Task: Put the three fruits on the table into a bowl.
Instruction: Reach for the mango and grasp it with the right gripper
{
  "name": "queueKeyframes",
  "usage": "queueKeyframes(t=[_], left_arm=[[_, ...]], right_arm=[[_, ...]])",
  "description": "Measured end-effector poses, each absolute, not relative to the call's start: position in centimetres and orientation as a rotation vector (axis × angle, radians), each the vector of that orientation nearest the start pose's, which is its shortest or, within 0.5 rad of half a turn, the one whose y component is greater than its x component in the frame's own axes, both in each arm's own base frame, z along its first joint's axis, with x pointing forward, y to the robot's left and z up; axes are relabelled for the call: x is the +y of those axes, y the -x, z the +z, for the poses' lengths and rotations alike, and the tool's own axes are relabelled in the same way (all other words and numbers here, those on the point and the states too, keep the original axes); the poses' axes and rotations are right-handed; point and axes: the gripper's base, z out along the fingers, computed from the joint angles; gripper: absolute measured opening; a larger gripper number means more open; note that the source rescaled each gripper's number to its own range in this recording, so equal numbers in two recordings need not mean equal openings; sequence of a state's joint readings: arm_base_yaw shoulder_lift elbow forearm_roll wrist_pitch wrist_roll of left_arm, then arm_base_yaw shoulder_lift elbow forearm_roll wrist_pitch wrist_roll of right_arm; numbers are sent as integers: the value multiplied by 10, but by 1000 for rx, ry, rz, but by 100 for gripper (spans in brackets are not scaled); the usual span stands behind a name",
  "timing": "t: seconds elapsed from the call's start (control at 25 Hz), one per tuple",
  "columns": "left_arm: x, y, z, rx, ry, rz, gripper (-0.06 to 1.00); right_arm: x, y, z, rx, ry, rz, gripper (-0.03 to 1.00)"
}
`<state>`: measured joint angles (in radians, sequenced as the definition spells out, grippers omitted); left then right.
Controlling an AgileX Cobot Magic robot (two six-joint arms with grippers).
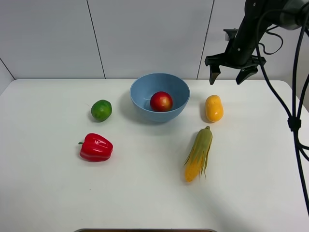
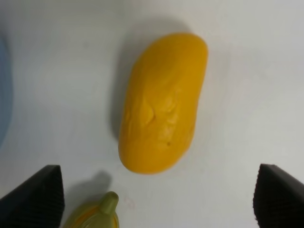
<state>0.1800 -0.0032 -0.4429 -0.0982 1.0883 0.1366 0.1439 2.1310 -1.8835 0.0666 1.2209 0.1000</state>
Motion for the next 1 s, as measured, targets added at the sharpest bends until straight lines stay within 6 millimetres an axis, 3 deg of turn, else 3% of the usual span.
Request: queueKeyframes(t=[0.08, 0.2, 0.32, 0.64, 1.0], left_arm=[[-8, -1, 259, 2122, 43, 68, 100], [-8, -1, 259, 2122, 43, 68, 100], [-8, -1, 259, 2122, 43, 68, 100], [-8, -1, 259, 2122, 43, 68, 100], [-8, -1, 259, 2122, 43, 68, 100]], right_arm=[[71, -449, 220, 2991, 35, 134, 62], [72, -452, 204, 3026, 31, 139, 79], [73, -453, 195, 3044, 30, 137, 89], [73, -458, 167, 3095, 25, 130, 91], [74, -463, 152, 3081, 21, 129, 91]])
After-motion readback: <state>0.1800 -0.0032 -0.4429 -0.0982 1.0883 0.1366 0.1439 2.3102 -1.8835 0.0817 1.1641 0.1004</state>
